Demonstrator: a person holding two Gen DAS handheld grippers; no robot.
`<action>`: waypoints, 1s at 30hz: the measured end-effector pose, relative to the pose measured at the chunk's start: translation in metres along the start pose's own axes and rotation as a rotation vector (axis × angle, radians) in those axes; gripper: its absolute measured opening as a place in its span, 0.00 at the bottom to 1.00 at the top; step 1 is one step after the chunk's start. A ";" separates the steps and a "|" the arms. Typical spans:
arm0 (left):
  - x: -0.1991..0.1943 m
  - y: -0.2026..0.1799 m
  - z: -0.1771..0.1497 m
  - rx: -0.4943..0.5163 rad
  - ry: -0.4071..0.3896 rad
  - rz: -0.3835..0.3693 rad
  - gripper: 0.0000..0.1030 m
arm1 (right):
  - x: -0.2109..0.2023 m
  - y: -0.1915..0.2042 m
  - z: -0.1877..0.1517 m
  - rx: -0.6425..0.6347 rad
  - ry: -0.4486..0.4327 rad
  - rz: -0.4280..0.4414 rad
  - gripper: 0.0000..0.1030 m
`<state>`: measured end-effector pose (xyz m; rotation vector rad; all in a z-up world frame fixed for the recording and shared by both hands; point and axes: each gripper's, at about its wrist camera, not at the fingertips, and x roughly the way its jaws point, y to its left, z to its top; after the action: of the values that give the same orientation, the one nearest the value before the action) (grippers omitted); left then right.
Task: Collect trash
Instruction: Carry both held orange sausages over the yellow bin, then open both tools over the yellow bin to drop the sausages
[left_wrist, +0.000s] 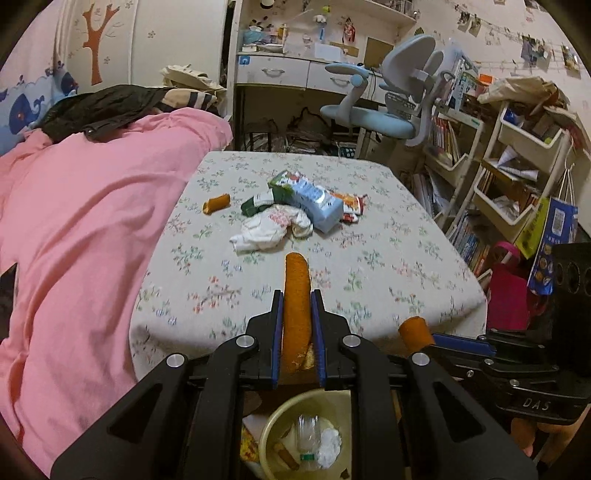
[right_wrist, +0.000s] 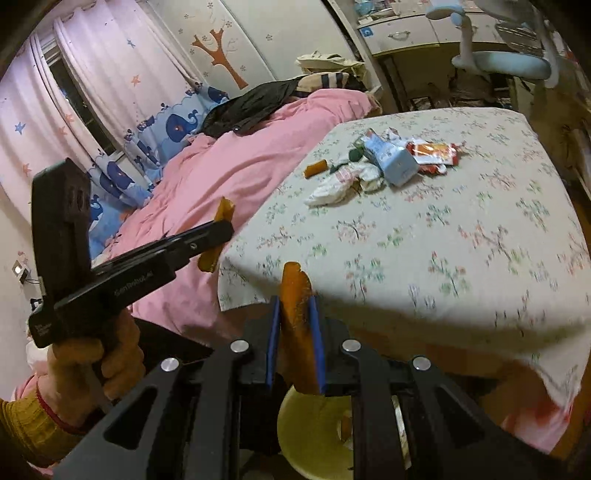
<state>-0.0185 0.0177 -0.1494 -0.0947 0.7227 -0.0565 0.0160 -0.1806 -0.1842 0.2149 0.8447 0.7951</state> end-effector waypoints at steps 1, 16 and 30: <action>-0.001 -0.001 -0.003 0.001 0.004 0.002 0.14 | -0.001 0.000 -0.005 0.011 0.003 0.001 0.17; -0.016 -0.020 -0.040 0.029 0.055 0.003 0.14 | 0.002 0.005 -0.050 0.102 0.066 -0.062 0.17; -0.015 -0.026 -0.053 0.024 0.100 -0.012 0.14 | 0.010 -0.014 -0.062 0.190 0.095 -0.168 0.41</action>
<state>-0.0651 -0.0109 -0.1761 -0.0742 0.8207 -0.0818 -0.0180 -0.1919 -0.2378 0.2724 1.0155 0.5717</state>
